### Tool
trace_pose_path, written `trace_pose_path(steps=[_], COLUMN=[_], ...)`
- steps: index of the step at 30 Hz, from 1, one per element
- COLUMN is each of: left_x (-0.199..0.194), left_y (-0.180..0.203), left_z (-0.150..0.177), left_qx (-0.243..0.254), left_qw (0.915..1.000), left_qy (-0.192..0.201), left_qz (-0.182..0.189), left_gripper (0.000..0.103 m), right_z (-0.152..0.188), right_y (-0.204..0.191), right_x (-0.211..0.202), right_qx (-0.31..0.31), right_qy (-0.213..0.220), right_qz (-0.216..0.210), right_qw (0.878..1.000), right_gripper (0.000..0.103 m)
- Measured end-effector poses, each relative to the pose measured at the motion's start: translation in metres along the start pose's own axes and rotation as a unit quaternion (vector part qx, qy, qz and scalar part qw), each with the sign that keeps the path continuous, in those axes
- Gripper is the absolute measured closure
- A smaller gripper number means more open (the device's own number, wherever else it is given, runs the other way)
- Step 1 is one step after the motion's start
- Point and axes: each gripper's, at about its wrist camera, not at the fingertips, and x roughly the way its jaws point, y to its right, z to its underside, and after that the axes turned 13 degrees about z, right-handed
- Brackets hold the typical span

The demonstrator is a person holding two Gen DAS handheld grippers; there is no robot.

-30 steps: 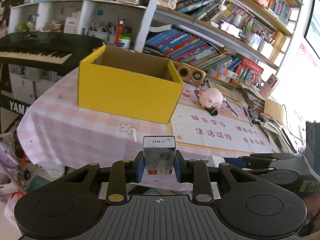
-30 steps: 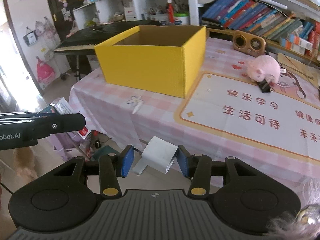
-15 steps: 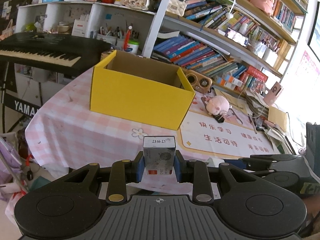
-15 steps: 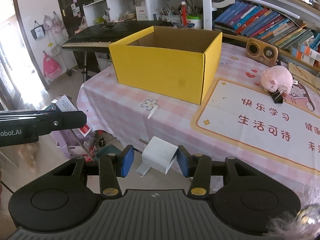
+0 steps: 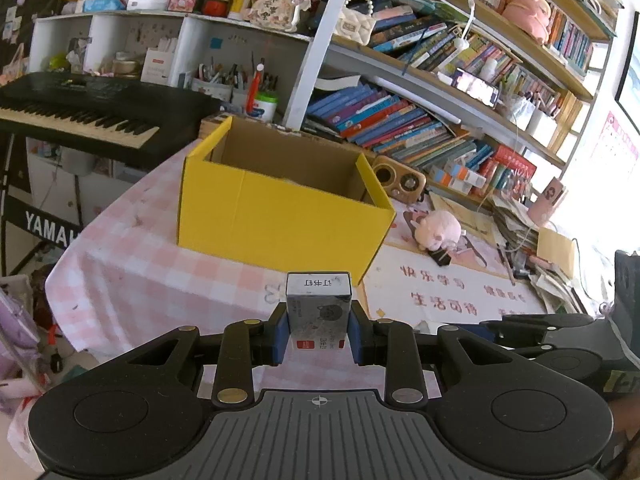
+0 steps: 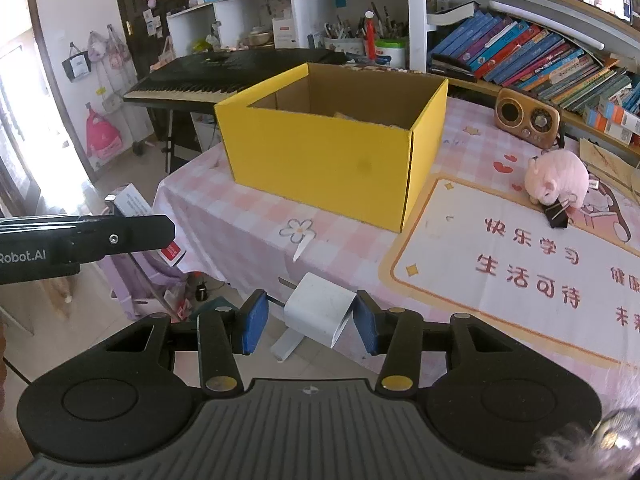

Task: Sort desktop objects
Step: 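Lift the white box and charger plug and carry both toward the yellow box, then lower the white box and plug into the yellow box and open both grippers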

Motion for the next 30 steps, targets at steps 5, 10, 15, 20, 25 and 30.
trace_pose_path(steps=[5, 10, 15, 20, 25, 30], left_x=[0.011, 0.029, 0.054, 0.082, 0.113, 0.149], left_y=[-0.001, 0.0, -0.002, -0.012, -0.029, -0.047], left_z=[-0.021, -0.049, -0.077, -0.101, -0.124, -0.133], left_qx=[0.008, 0.025, 0.038, 0.048, 0.058, 0.061], left_qw=[0.9998, 0.9992, 0.9984, 0.9975, 0.9958, 0.9931], left_qy=[0.015, 0.029, 0.039, 0.045, 0.032, -0.011], left_qz=[-0.004, -0.008, -0.011, -0.026, -0.064, -0.1], left_gripper=[0.075, 0.075, 0.075, 0.075, 0.075, 0.075], right_z=[-0.019, -0.051, -0.087, -0.117, -0.147, -0.176], right_y=[0.01, 0.026, 0.039, 0.049, 0.057, 0.062], right_x=[0.005, 0.012, 0.022, 0.042, 0.07, 0.095], right_qx=[0.01, 0.026, 0.027, 0.016, -0.003, -0.013], right_qy=[0.011, 0.039, 0.066, 0.079, 0.084, 0.092], right_qz=[-0.003, -0.01, -0.021, -0.031, -0.039, -0.046], right_qw=[1.0, 0.999, 0.997, 0.996, 0.996, 0.995], right_gripper=[0.059, 0.059, 0.059, 0.059, 0.059, 0.059])
